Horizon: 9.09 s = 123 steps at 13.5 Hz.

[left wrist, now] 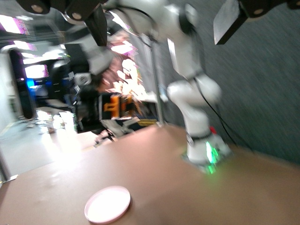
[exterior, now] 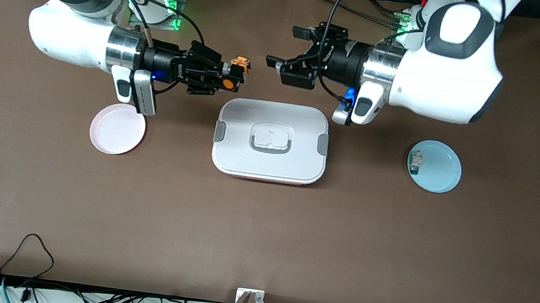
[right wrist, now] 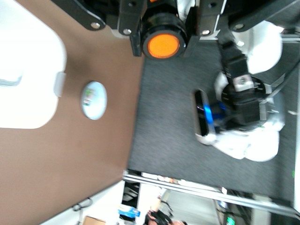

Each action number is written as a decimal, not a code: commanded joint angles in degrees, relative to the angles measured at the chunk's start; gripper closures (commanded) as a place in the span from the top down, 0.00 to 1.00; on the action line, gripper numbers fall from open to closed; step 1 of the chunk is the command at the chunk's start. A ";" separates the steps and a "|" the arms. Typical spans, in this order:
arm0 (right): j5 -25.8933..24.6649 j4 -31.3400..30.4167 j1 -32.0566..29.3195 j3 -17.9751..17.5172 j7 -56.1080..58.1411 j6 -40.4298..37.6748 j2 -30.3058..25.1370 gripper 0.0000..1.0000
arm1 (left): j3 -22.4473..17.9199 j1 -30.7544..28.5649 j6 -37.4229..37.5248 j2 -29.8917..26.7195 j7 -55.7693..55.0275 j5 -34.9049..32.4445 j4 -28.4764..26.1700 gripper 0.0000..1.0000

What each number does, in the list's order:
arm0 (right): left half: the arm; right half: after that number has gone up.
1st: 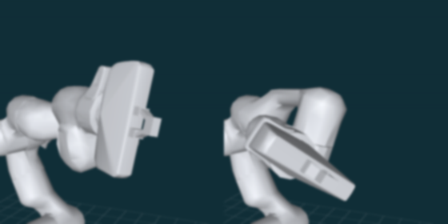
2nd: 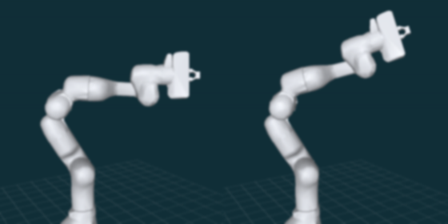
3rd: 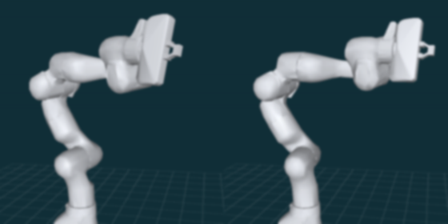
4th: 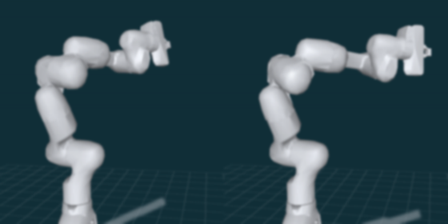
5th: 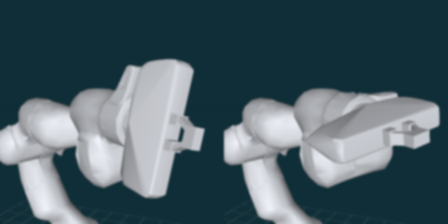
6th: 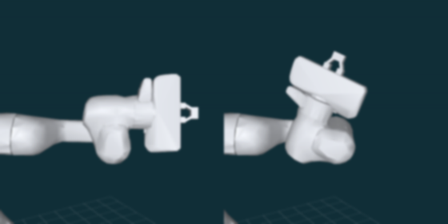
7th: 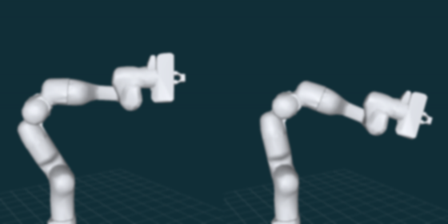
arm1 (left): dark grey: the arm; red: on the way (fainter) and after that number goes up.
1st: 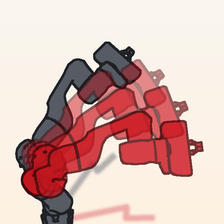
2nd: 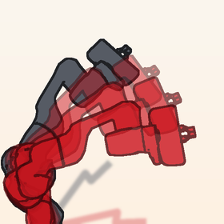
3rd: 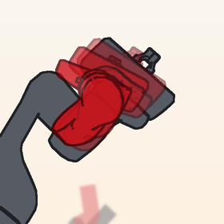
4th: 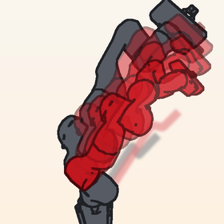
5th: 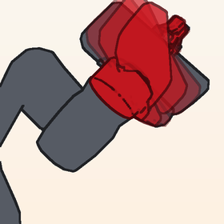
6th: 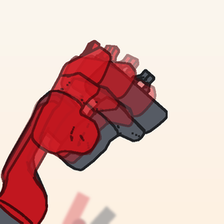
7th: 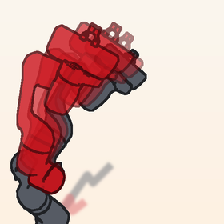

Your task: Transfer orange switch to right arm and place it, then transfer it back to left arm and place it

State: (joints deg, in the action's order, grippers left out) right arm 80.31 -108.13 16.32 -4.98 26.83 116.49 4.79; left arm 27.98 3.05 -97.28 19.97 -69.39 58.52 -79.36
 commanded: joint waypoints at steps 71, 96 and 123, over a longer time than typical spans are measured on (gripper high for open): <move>-75.03 17.93 -11.84 3.12 -33.34 -23.84 5.14 1.00 | -24.73 -1.29 17.21 -15.57 63.33 -56.85 -6.16 1.00; -82.60 11.18 -19.22 8.41 -24.90 -20.60 -3.56 1.00 | -24.90 -1.56 17.21 -15.04 64.21 -56.77 -5.45 1.00; -81.89 18.48 -17.99 7.44 -26.40 -28.33 -2.86 1.00 | -24.82 -1.56 17.82 -14.96 63.50 -56.68 -5.54 1.00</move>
State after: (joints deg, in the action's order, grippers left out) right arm -1.87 -91.10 -2.00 2.48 1.22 89.98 1.56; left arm 2.69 1.80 -80.50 5.57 -5.81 2.55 -84.80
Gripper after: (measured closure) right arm 0.000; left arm 0.000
